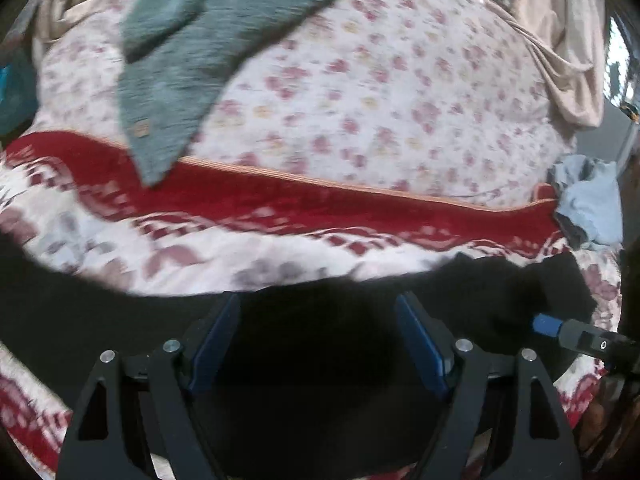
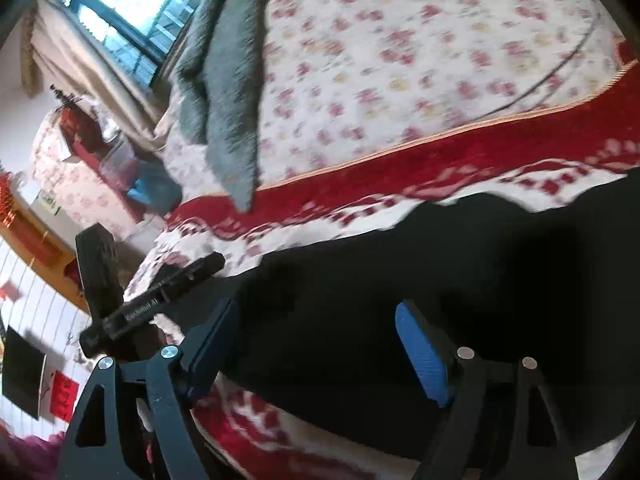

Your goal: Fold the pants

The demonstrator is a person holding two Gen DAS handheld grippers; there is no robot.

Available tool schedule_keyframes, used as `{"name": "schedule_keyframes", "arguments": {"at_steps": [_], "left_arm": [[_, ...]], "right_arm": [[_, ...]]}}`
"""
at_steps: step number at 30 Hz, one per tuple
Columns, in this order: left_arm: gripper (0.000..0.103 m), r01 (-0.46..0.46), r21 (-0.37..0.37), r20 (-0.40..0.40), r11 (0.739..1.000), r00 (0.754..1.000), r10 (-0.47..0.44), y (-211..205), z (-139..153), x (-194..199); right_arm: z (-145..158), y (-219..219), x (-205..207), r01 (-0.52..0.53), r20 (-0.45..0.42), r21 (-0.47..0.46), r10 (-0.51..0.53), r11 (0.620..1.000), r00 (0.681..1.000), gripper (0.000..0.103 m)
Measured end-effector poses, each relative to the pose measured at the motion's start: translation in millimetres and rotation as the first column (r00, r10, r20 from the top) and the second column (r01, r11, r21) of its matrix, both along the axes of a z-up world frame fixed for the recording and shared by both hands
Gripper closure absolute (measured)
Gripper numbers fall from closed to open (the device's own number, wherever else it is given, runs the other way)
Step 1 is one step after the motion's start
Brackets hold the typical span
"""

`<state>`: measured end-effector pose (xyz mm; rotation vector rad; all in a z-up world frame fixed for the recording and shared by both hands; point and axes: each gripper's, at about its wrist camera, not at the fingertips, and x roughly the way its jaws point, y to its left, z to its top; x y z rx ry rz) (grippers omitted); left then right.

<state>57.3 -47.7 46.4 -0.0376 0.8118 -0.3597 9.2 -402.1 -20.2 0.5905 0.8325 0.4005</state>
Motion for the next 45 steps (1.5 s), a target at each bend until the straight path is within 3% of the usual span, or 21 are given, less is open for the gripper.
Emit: {"name": "schedule_keyframes", "arguments": {"at_steps": [6,8,12,17,20,26,33,36,39,42,45], "left_arm": [[0.023,-0.103,-0.014,-0.02,0.995,0.994,0.103,61.8,-5.6,-12.1],[0.016,-0.138,-0.016,-0.034,0.99,0.99,0.137,79.1,-9.9,-14.6],[0.014,-0.203,-0.023,-0.055,0.979,0.978,0.201,116.4,-16.8,-21.1],[0.011,-0.326,-0.041,-0.069,0.944,0.944,0.323,177.0,-24.0,-27.3],[0.01,-0.405,-0.091,-0.097,0.91,0.913,0.397,217.3,-30.6,-27.1],[0.001,-0.509,-0.28,-0.158,0.814,0.861,0.484,284.0,-49.5,-28.4],[0.0,-0.543,-0.467,-0.236,0.698,0.837,0.494,321.9,-74.0,-18.8],[0.0,-0.563,-0.497,-0.277,0.66,0.824,0.494,328.8,-84.4,-11.7],[0.0,-0.575,-0.523,-0.305,0.63,0.816,0.492,334.1,-92.5,-3.6],[0.0,-0.598,-0.531,-0.323,0.6,0.798,0.509,337.3,-99.4,6.3],[0.0,-0.631,-0.505,-0.342,0.589,0.773,0.534,337.1,-102.9,13.4]], "right_arm": [[0.1,75.2,11.4,-0.121,0.035,-0.141,0.127,0.983,0.991,0.018],[-2.8,94.6,15.1,-0.168,0.04,-0.156,0.176,0.973,0.984,0.018],[-9.6,124.1,24.5,-0.217,0.036,-0.121,0.223,0.969,0.974,0.018],[-19.3,146.4,30.2,-0.255,-0.006,-0.06,0.255,0.965,0.967,0.018],[-22.1,159.1,35.2,-0.283,-0.019,-0.066,0.282,0.957,0.959,0.018],[-30.8,181.3,44.8,-0.315,-0.045,-0.1,0.312,0.944,0.949,0.017],[-33.6,226.3,59.6,-0.395,-0.053,-0.175,0.392,0.902,0.918,0.017],[-32.9,252.4,67.9,-0.455,-0.055,-0.219,0.455,0.863,0.889,0.017],[-30.0,285.5,88.5,-0.537,-0.067,-0.257,0.539,0.804,0.84,0.017],[-30.2,304.7,107.3,-0.579,-0.079,-0.246,0.579,0.777,0.811,0.017],[-33.7,321.5,127.5,-0.616,-0.072,-0.203,0.615,0.762,0.785,0.017]]}}
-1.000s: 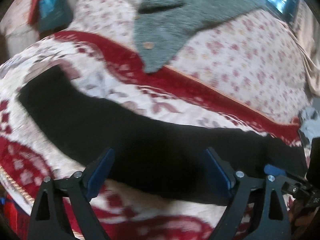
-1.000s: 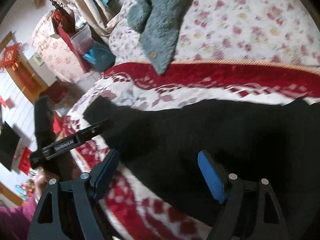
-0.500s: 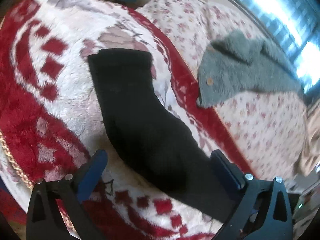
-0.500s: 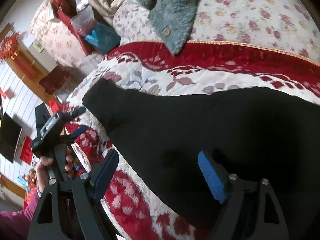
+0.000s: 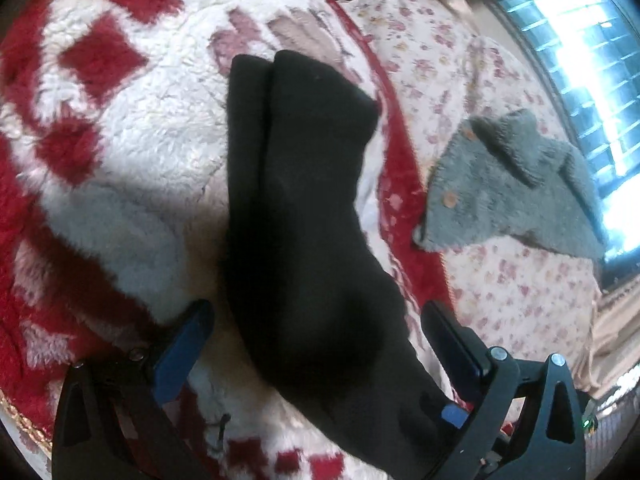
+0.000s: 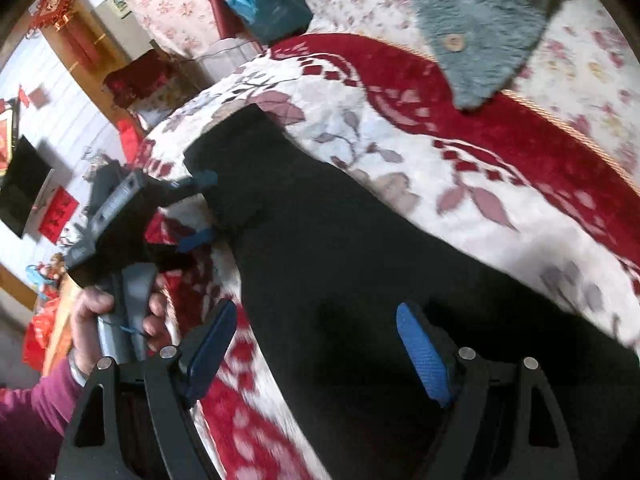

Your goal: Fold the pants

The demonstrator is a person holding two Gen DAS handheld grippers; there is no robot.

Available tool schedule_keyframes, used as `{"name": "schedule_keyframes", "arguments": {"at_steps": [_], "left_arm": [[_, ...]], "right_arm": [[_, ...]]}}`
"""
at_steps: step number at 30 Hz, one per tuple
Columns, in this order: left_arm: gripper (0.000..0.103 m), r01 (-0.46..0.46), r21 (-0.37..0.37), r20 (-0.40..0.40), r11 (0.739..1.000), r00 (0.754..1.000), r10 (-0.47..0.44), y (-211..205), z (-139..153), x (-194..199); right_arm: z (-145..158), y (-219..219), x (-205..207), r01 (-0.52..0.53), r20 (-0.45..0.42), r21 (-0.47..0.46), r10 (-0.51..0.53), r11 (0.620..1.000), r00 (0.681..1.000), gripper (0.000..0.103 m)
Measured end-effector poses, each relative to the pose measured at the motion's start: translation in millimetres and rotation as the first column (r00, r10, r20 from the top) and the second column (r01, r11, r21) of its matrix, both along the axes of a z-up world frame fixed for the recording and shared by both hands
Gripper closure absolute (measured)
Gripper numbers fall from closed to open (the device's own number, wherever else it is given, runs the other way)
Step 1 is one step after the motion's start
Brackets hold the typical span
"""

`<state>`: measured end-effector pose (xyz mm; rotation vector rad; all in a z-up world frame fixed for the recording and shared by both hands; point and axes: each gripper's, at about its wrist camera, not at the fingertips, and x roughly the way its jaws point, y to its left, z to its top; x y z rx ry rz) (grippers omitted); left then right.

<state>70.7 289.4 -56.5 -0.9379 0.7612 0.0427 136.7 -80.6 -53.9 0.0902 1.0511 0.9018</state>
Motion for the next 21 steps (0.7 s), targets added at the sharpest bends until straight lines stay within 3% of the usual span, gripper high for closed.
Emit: {"name": "schedule_keyframes", "arguments": {"at_steps": [3,6,9,12,16,20,21], "left_arm": [[0.0,-0.025,-0.017,-0.008,1.0,1.0,0.025,-1.2,1.1,5.7],[0.0,-0.036,-0.111,0.039,0.993,0.998,0.041,-1.6,-1.7,10.4],[0.0,-0.062,-0.11,-0.001,0.992,0.998,0.062,0.7,-10.5,19.1],[0.0,-0.066,-0.145,0.02,0.987,0.997,0.07,2.1,-9.5,18.1],[0.0,-0.062,-0.215,0.052,0.975,0.996,0.075,10.3,-11.7,13.0],[0.0,-0.067,-0.251,0.059,0.966,0.995,0.084,15.5,-13.3,12.2],[0.0,-0.069,-0.257,0.069,0.964,0.994,0.089,16.2,-13.6,12.3]], "right_arm": [[-6.6,20.4,28.6,-0.056,0.003,0.001,0.056,0.998,0.998,0.017],[-11.4,41.1,62.4,-0.141,-0.022,0.024,0.141,0.99,0.99,0.017],[-20.9,63.0,92.3,-0.226,-0.077,0.044,0.229,0.973,0.97,0.017],[-32.4,78.0,120.0,-0.245,-0.109,0.059,0.25,0.968,0.962,0.017],[-44.7,101.3,144.5,-0.329,-0.174,0.146,0.351,0.933,0.92,0.017],[-54.8,138.7,147.4,-0.448,-0.205,0.211,0.487,0.869,0.849,0.018],[-56.7,148.5,142.4,-0.474,-0.204,0.216,0.514,0.854,0.833,0.025]]}}
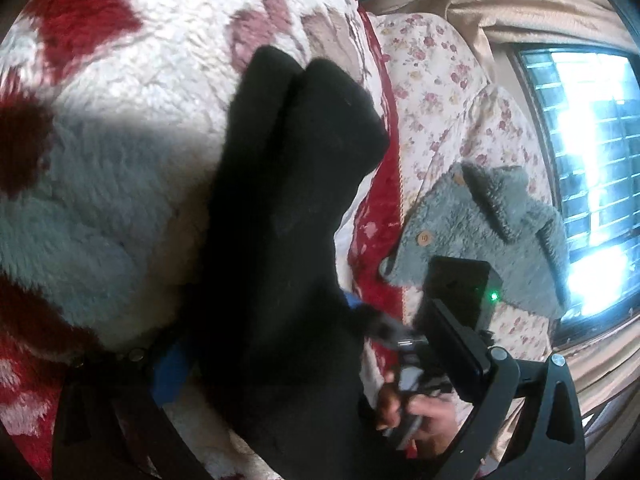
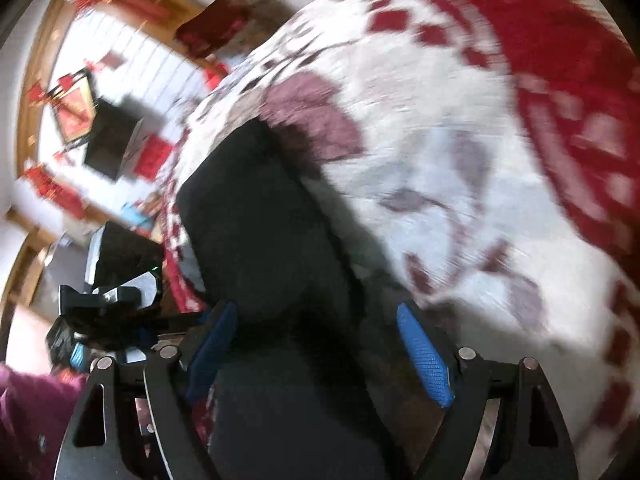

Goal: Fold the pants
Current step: 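Fold the lifted end over the pants with the left gripper while the right gripper holds them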

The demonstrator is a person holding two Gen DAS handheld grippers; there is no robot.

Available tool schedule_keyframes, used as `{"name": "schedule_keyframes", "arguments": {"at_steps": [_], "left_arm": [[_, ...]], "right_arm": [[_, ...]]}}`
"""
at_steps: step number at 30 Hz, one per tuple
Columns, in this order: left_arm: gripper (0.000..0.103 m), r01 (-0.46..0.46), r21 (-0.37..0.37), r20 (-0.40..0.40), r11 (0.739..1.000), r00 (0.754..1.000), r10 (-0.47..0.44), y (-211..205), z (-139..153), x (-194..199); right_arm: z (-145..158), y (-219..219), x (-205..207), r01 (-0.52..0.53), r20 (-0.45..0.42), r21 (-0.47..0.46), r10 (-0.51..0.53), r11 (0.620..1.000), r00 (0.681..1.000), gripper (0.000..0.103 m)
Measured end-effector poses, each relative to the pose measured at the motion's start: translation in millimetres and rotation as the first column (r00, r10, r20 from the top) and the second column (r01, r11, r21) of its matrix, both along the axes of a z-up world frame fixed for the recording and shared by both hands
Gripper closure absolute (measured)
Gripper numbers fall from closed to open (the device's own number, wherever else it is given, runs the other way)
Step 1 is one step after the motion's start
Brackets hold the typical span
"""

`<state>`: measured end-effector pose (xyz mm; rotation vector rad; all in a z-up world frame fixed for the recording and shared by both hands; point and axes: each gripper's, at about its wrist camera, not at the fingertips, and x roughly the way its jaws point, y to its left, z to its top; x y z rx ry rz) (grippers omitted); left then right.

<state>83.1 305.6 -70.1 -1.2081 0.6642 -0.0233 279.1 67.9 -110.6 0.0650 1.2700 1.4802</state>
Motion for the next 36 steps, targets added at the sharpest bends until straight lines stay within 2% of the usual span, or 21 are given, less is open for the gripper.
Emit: {"name": "schedule_keyframes", "arguments": {"at_steps": [1,3,4,5,6,7,8,12,18,23,28,31,33,34,35,36], "left_arm": [[0.0,-0.004,-0.006,0.015,1.0,1.0,0.004,0.8,-0.4,-0.2],[0.002,0.009,-0.016,0.048,1.0,0.999,-0.008,0.5,0.3,1.6],[0.02,0.033,-0.016,0.071,0.999,0.997,-0.032,-1.5,1.8,4.2],[0.053,0.054,-0.002,0.07,0.999,0.996,-0.054,-3.0,2.9,6.8],[0.067,0.068,0.031,0.05,0.997,0.996,-0.07,-5.6,5.2,9.5],[0.082,0.079,0.056,0.044,0.995,0.996,-0.081,-7.7,8.1,10.0],[0.087,0.09,0.064,0.059,0.994,0.994,-0.094,-10.3,12.3,10.1],[0.087,0.154,0.11,0.161,0.982,0.972,-0.17,-25.6,48.3,9.1],[0.087,0.233,0.209,0.244,0.95,0.928,-0.282,-64.1,100.3,4.8],[0.087,0.313,0.325,0.265,0.892,0.875,-0.404,-125.2,134.9,-6.6],[0.087,0.397,0.429,0.232,0.811,0.82,-0.524,-195.9,141.2,-26.3],[0.087,0.462,0.41,0.194,0.786,0.798,-0.57,-230.8,126.2,-34.9],[0.087,0.499,0.419,0.155,0.759,0.784,-0.601,-257.0,111.9,-40.8],[0.087,0.509,0.424,0.139,0.749,0.781,-0.609,-270.8,106.5,-40.9],[0.087,0.519,0.433,0.117,0.737,0.778,-0.617,-284.6,97.8,-42.7],[0.087,0.534,0.439,0.089,0.723,0.775,-0.626,-298.8,87.7,-44.5]], "right_arm": [[-0.9,7.1,-5.8,-0.024,0.016,-0.005,0.024,1.0,1.0,0.031],[1.0,18.5,-19.7,-0.045,0.107,-0.045,0.049,0.998,0.993,0.034],[3.3,17.0,-19.8,-0.031,0.108,-0.04,0.035,0.999,0.994,0.037],[6.6,12.3,-18.5,-0.009,0.101,-0.031,0.012,0.999,0.995,0.051],[12.0,4.8,-17.5,0.017,0.101,-0.012,-0.016,1.0,0.995,0.063],[19.1,-3.2,-16.8,0.035,0.105,0.016,-0.036,0.999,0.994,0.065],[26.8,-9.9,-17.6,0.04,0.106,0.038,-0.044,0.998,0.993,0.067],[60.5,-32.3,-25.7,0.054,0.128,0.071,-0.063,0.996,0.99,0.068],[116.7,-79.8,-48.7,0.092,0.214,0.104,-0.113,0.99,0.97,0.068],[141.4,-132.0,-63.2,0.149,0.265,0.082,-0.166,0.985,0.95,0.068],[142.9,-195.4,-78.1,0.237,0.265,0.04,-0.239,0.971,0.934,0.066],[133.8,-239.1,-91.6,0.294,0.247,0.017,-0.289,0.956,0.925,0.066],[120.6,-273.6,-103.1,0.353,0.226,-0.003,-0.343,0.936,0.912,0.066],[111.9,-288.1,-106.9,0.385,0.213,-0.017,-0.372,0.923,0.903,0.063],[102.0,-305.3,-110.3,0.427,0.207,-0.042,-0.41,0.903,0.888,0.046],[90.2,-325.7,-113.6,0.487,0.215,-0.077,-0.463,0.87,0.86,0.021]]}}
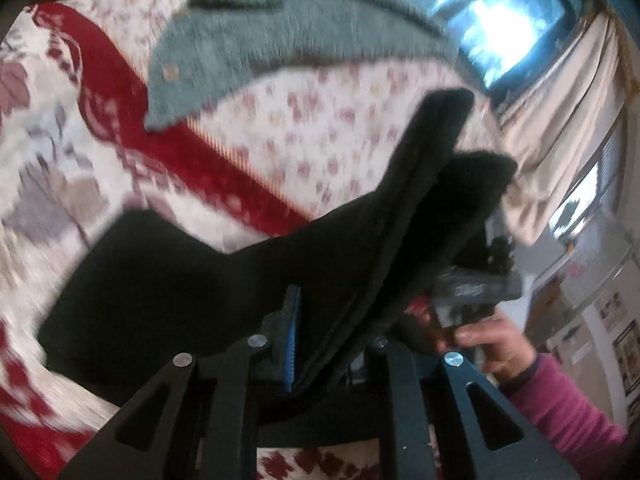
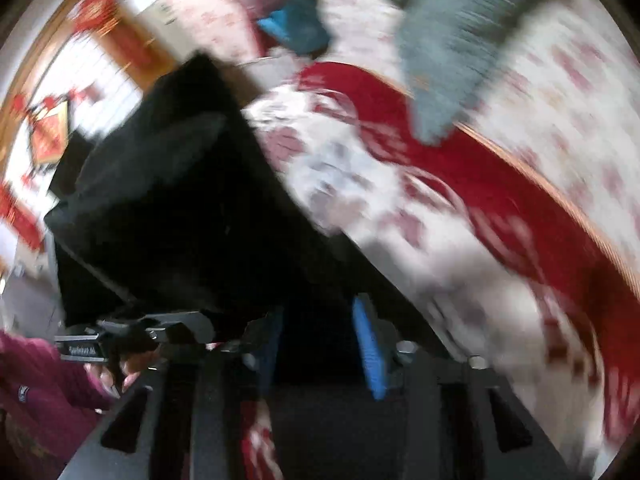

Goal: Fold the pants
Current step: 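Fold the lifted end over the pants with the left gripper while the right gripper holds them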

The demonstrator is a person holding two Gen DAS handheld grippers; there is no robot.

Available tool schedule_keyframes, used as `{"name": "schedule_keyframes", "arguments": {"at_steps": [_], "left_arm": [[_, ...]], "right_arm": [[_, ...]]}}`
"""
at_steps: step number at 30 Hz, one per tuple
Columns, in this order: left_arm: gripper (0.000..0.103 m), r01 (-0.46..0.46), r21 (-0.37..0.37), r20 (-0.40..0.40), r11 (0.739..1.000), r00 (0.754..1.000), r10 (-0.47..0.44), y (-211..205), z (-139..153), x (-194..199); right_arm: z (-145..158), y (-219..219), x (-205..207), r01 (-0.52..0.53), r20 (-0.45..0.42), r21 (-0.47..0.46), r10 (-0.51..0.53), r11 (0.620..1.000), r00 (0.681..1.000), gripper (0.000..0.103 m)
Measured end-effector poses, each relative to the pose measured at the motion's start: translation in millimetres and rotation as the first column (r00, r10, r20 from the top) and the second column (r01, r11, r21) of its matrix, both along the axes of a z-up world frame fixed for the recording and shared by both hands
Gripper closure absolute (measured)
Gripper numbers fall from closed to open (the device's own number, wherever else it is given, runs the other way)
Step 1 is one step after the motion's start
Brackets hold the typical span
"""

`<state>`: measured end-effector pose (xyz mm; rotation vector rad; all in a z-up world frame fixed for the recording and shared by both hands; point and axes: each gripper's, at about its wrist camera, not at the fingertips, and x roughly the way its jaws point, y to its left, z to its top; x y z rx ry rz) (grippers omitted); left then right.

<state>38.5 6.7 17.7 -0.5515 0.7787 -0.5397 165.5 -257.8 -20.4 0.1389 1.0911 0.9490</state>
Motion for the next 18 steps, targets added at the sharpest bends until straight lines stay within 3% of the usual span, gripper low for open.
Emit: {"name": "schedule_keyframes", "arguments": {"at_steps": [1,4,6,7,10,13,15,18], "left_arm": [[0.087,0.012,0.018,-0.016,1.0,1.0,-0.012,-13.7,-10.5,-1.0],[0.083,0.037,0.059,-0.043,0.998,0.998,-0.035,-45.0,-37.0,-6.9],[0.054,0.059,0.039,-0.041,0.997,0.998,-0.058,-56.1,-42.4,-10.5],[0.03,0.081,-0.001,-0.027,0.997,0.996,-0.081,-58.7,-39.8,-13.1],[0.003,0.104,-0.013,0.02,0.995,0.994,-0.103,-63.0,-21.8,-23.9],[0.0,0.097,0.01,0.028,0.995,0.995,-0.097,-61.3,-16.1,-30.4],[0.0,0.104,0.044,0.017,0.994,0.994,-0.105,-60.5,-15.0,-34.0],[0.0,0.155,0.05,0.015,0.987,0.988,-0.156,-60.2,-8.8,-40.9]], "right_arm": [[-10.4,-19.9,-2.8,0.066,-0.012,-0.023,-0.066,0.998,0.998,0.014],[-38.6,-83.3,-13.0,0.246,-0.108,-0.027,-0.247,0.969,0.963,0.012],[-44.6,-122.1,-31.2,0.341,-0.115,-0.033,-0.342,0.94,0.933,0.012],[-43.0,-132.9,-37.8,0.365,-0.117,-0.019,-0.365,0.931,0.924,0.012],[-28.1,-168.7,-69.1,0.47,-0.091,0.055,-0.464,0.881,0.881,0.012],[-1.2,-183.1,-98.0,0.526,-0.039,0.136,-0.526,0.839,0.85,0.012],[16.2,-177.7,-113.5,0.511,-0.025,0.217,-0.518,0.832,0.855,0.011],[22.5,-156.8,-119.3,0.473,-0.062,0.243,-0.473,0.847,0.879,0.01]]}}
